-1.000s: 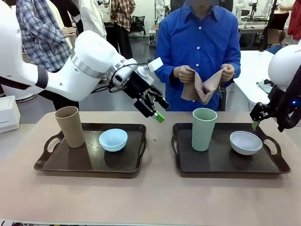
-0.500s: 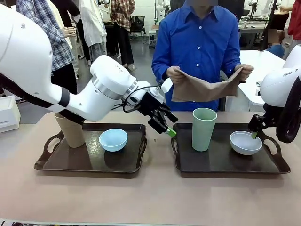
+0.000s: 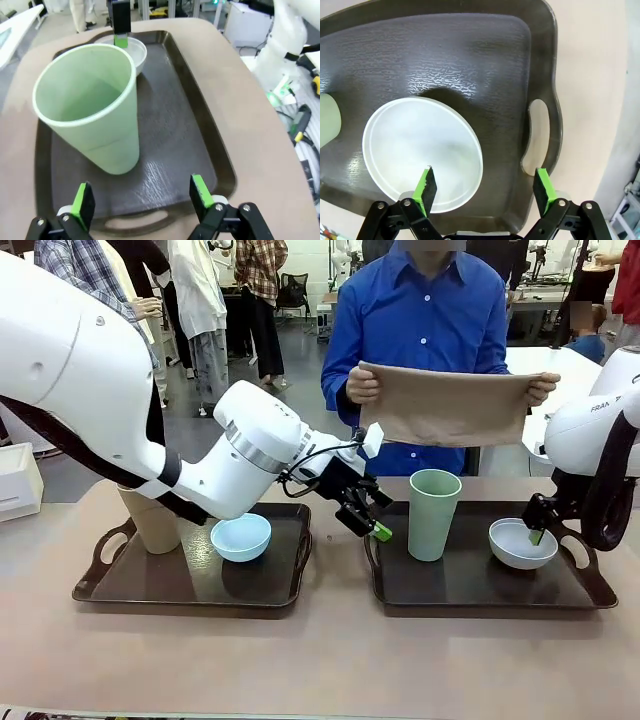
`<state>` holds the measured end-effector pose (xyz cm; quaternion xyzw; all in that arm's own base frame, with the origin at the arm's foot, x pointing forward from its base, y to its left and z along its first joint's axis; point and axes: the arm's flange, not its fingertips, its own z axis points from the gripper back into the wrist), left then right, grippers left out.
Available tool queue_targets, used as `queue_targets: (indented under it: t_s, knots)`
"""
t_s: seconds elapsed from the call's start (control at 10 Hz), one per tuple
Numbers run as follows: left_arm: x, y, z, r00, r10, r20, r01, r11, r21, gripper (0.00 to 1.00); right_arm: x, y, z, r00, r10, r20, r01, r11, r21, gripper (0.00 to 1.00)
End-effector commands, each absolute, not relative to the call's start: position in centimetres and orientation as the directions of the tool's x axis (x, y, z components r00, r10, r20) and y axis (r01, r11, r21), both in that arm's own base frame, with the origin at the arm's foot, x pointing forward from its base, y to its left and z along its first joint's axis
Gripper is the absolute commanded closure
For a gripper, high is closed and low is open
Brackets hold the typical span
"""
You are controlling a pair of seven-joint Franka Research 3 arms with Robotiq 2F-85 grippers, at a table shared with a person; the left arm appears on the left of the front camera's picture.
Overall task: Set up a tray with a mat and arrange the tableware.
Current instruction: Pick up the Picnic Bowl and Reusable plastic cup from the Handle tray in front of the human's position and hold them in the air.
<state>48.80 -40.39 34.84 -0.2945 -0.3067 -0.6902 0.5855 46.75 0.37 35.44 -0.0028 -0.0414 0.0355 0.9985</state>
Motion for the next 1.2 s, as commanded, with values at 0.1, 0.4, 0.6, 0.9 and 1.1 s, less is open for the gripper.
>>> queue_targets:
  t_s: [0.1, 0.4, 0.6, 0.9, 1.1]
  knots:
    - [50.6, -41.6, 34.9, -0.153, -0.590, 0.793, 0.988, -0.095, 0.120, 0.00, 47.9, 1.1, 34.6, 0.991, 0.090, 0.100, -0.088, 0.996, -0.029, 0.00]
    - [52.2, -42.4, 35.1, -0.081, -0.553, 0.829, 0.992, -0.125, 0.014, 0.00, 48.0, 1.3, 34.5, 0.991, 0.087, 0.102, -0.084, 0.996, -0.027, 0.00]
    - [52.6, -43.5, 35.0, -0.074, -0.553, 0.830, 0.989, -0.147, -0.010, 0.00, 48.2, 1.1, 34.4, 0.990, 0.090, 0.107, -0.089, 0.996, -0.015, 0.00]
    - [53.4, -44.9, 34.6, -0.060, -0.545, 0.837, 0.985, -0.166, -0.038, 0.00, 48.8, 0.7, 34.1, 0.992, 0.077, 0.096, -0.076, 0.997, -0.006, 0.00]
    - [53.4, -45.9, 34.1, -0.062, -0.552, 0.831, 0.983, -0.180, -0.046, 0.00, 48.8, 0.4, 33.9, 0.993, 0.070, 0.092, -0.071, 0.998, 0.000, 0.00]
